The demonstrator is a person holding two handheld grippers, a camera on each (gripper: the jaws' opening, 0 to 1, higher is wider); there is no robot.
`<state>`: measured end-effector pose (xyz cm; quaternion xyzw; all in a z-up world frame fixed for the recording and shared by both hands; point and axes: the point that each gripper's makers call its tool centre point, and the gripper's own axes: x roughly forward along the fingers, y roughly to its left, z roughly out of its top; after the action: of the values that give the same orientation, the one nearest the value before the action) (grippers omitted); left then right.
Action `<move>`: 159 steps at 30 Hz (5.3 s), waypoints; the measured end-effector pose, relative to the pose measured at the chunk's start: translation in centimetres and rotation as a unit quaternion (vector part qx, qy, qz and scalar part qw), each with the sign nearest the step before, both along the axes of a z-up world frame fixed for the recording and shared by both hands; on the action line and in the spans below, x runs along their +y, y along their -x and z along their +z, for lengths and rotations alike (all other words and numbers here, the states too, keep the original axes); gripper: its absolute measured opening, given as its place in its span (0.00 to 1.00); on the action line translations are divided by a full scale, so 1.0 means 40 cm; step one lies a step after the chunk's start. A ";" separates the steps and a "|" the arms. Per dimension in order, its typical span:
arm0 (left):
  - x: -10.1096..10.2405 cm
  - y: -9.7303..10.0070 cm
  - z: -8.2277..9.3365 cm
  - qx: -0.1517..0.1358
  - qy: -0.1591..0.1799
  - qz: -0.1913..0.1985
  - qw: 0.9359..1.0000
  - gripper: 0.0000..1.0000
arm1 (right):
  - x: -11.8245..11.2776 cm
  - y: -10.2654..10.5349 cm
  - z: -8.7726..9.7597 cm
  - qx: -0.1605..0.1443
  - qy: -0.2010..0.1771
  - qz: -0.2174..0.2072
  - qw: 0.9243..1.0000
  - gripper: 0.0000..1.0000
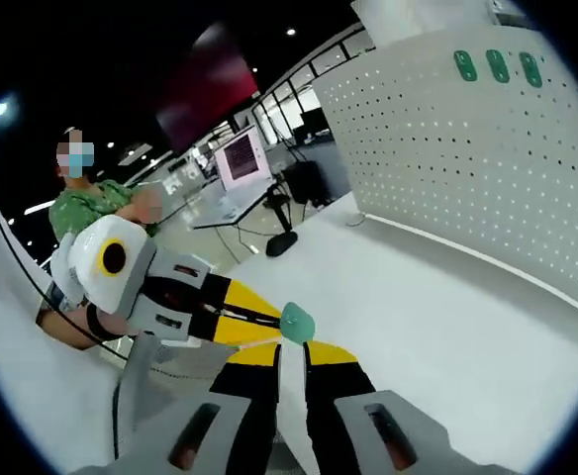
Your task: Insert the hook assembly into the mounting plate slot until the hook locks in place.
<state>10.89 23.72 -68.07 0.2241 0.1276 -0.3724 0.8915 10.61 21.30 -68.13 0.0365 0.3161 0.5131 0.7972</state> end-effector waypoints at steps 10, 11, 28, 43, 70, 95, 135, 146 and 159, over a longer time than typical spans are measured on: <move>0.021 -0.019 0.018 0.038 0.053 0.038 0.997 0.03 | -0.027 0.026 -0.008 -0.010 -0.005 -0.014 1.000 0.08; 0.019 -0.019 0.020 0.056 0.073 0.047 0.995 0.03 | -0.030 0.027 -0.008 -0.009 -0.007 -0.017 1.000 0.08; 0.011 -0.116 0.086 0.061 0.109 0.087 0.988 0.03 | -0.106 0.028 0.016 -0.047 -0.030 -0.075 0.996 0.17; -0.013 -0.211 0.137 0.043 0.117 0.119 0.985 0.03 | -0.171 0.019 0.046 -0.111 -0.039 -0.109 0.987 0.33; -0.006 -0.348 0.205 0.023 0.116 0.174 0.978 0.03 | -0.194 0.038 0.041 -0.161 -0.018 -0.108 0.981 0.48; 0.019 -0.461 0.262 0.010 0.139 0.217 0.966 0.03 | -0.241 0.054 0.044 -0.194 -0.008 -0.118 0.974 0.56; 0.013 -0.621 0.356 -0.004 0.129 0.248 0.960 0.03 | -0.303 0.062 0.045 -0.184 -0.021 -0.164 0.969 0.57; 0.030 -0.669 0.356 0.006 0.127 0.268 0.955 0.03 | -0.323 0.057 0.042 -0.183 -0.028 -0.192 0.964 0.57; 0.026 -0.725 0.393 0.007 0.121 0.282 0.952 0.03 | -0.332 0.049 0.043 -0.182 -0.038 -0.202 0.962 0.57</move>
<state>39.88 24.77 -52.36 0.0672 0.1456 -0.1200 0.9797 8.63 8.03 -66.41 0.0360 0.1325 0.3506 0.9264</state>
